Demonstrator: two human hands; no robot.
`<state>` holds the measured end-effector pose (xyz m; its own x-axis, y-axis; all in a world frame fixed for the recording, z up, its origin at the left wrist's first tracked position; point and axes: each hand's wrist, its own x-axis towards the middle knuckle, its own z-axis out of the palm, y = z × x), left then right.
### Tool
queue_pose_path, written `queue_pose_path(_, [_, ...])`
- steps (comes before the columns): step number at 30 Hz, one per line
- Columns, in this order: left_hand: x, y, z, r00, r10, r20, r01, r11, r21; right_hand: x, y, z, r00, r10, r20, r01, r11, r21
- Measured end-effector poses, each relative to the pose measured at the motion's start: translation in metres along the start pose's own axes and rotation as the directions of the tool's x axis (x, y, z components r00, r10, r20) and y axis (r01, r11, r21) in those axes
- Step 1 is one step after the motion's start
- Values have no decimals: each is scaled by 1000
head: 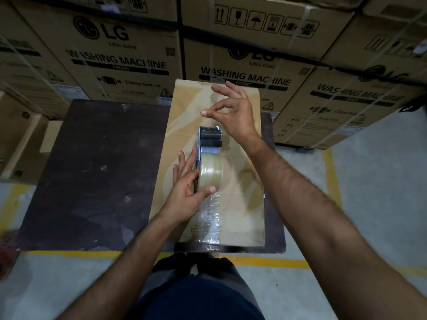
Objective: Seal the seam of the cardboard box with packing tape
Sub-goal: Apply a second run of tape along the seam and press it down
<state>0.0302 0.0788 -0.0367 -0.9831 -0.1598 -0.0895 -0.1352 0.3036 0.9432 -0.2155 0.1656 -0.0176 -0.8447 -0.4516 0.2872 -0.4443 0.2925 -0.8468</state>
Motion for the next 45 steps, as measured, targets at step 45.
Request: queue_pose_path(45, [186,-8,-65,957,-219,-191,240,966,96,23,34,21,980,153,130,-166,982,93])
